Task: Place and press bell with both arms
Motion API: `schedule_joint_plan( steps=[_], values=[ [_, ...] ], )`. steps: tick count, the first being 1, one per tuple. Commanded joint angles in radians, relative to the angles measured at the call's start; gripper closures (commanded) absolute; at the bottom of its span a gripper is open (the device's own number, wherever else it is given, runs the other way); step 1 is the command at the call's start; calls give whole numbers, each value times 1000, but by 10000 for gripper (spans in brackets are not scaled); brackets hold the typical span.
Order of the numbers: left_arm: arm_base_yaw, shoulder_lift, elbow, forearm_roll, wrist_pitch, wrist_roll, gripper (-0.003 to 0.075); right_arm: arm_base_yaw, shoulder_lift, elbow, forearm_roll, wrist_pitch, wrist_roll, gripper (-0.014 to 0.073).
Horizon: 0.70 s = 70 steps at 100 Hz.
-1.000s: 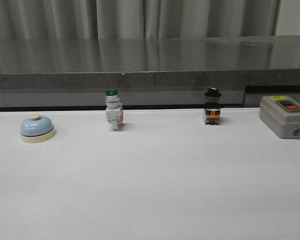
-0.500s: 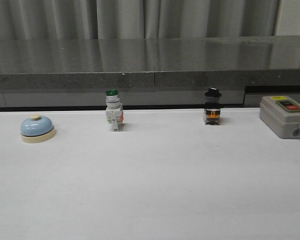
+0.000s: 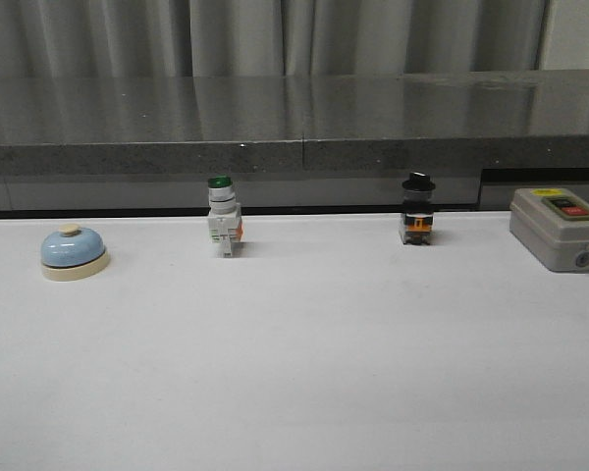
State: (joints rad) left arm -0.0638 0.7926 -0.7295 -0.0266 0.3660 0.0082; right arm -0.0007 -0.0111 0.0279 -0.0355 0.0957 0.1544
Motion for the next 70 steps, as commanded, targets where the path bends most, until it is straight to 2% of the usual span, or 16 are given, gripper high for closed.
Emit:
schedule_joint_plan(
  steps=[1,33,43,50,55,67,70],
  values=[
    [0,98,-105,-10,-35,4,739,-7,-9,-2,-9,-74,-2,662],
    [0,455,-334,-10,32,5,737,-7,-9,-2,-9,-74,-2,662],
    [0,553,-411,-10,72,7,691,-7,-9,-2,-9,-74,-2,662],
    [0,620,-461,-10,99,7,592,-7,-9,-2,-9,-74,-2,662],
    [0,663,-495,-10,123,7,489,-7,-9,-2,-9,-74,-2,662],
    [-6,753,-564,-12,159,7,160,-7,-9,-2,-9,-74,-2,662],
    [-10,773,-579,-12,166,7,99,-7,-9,-2,-9,-74,-2,662]
  ],
)
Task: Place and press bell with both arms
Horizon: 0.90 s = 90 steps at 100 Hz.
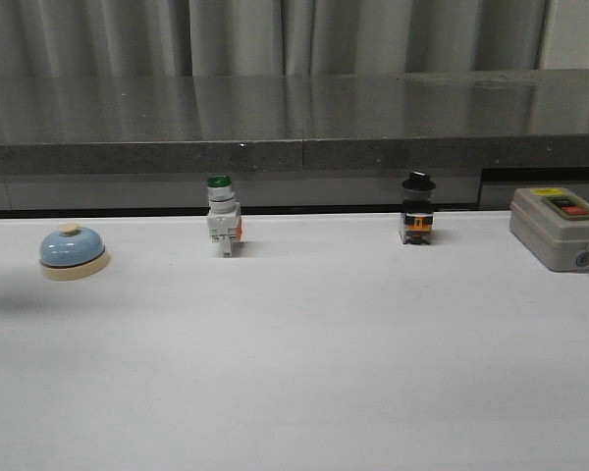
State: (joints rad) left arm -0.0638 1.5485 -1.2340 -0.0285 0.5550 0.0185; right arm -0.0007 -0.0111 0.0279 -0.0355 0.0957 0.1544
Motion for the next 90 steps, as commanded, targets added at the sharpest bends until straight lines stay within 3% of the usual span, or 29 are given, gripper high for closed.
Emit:
schedule_joint_plan(
  steps=[1,8,32,50,90],
  values=[
    [-12,27,-81,-11,-20,-3,86,-7,-9,-2,-9,-74,-2,662],
    [-26,74,-117,-11,-8,-3,13,-7,-9,-2,-9,-74,-2,662],
    [-91,224,-232,-13,77,-3,71,-7,-9,-2,-9,-74,-2,662],
    [-108,326,-312,-27,186,-3,73,-7,-9,-2,-9,-74,-2,662],
    [-108,454,-327,-25,170,-1,80,-7,-9,-2,-9,-74,-2,662]
  ],
)
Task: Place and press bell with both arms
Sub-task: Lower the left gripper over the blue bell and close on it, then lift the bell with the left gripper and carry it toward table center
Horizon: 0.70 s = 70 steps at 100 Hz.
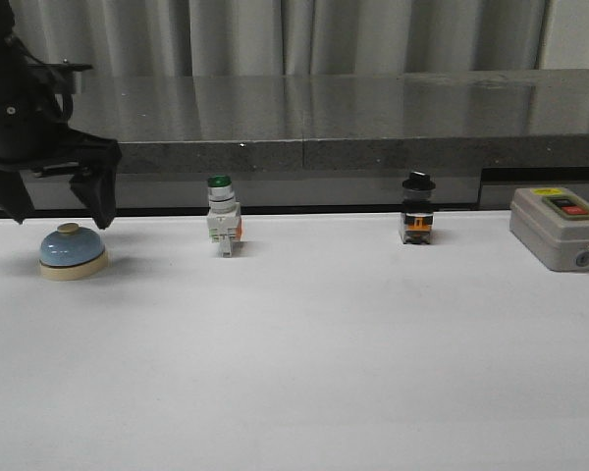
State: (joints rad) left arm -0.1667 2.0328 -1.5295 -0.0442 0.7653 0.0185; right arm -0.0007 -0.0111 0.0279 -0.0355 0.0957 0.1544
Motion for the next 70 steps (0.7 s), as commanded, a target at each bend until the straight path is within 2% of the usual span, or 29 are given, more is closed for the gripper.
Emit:
schedule_joint_plan(
  steps=[1,39,44,61,70],
  values=[
    [-5,-29,-32,-10,-40,-1,80,-7,-9,-2,-9,-74,-2,662],
    [-7,25,-34,-10,-65,1,93,-7,-9,-2,-9,-74,-2,662],
    [-7,25,-34,-10,-65,1,128,-7,-9,-2,-9,-74,-2,662],
    [-7,25,-34,-10,-65,6,321,-7,-9,-2,-9,-74,-2,662],
    [-7,25,-35,-10,-65,6,371,-7,-9,-2,-9,-74,-2,662]
  ],
)
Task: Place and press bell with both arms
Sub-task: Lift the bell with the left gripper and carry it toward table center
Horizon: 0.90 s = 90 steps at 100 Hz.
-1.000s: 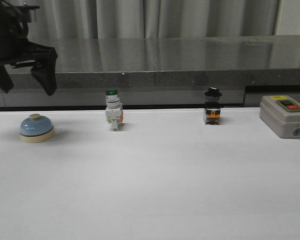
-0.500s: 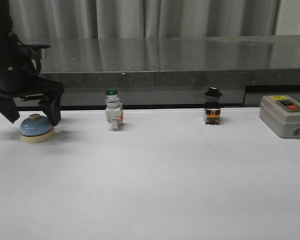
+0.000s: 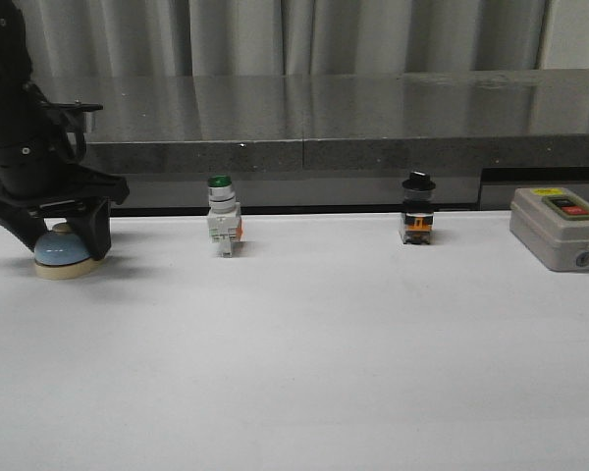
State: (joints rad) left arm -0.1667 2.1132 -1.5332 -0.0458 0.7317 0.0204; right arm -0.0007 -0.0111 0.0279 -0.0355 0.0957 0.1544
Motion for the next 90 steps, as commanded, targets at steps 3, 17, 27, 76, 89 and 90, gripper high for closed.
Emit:
schedule_joint_plan(
  steps=[3,17,27,76,89,90],
  values=[
    [-7,-57,-32,-8,-31,4,375,-7,-9,-2,-9,-74,-2,662],
    [-7,-91,-32,-8,-34,4,375,-7,-9,-2,-9,-74,-2,662],
    [-12,-136,-32,-8,-35,4,375,-7,-9,-2,-9,-74,-2,662],
    [-256,-311,-32,-10,21,44,375,-7,-9,-2,-9,-74,-2,662],
    [-361,-300,-32,-10,36,46,375,-7,-9,-2,-9,-74,-2,662],
    [-366,-298,-32,-10,36,46,375,-7,-9,-2,-9,-74,-2,662]
  ],
)
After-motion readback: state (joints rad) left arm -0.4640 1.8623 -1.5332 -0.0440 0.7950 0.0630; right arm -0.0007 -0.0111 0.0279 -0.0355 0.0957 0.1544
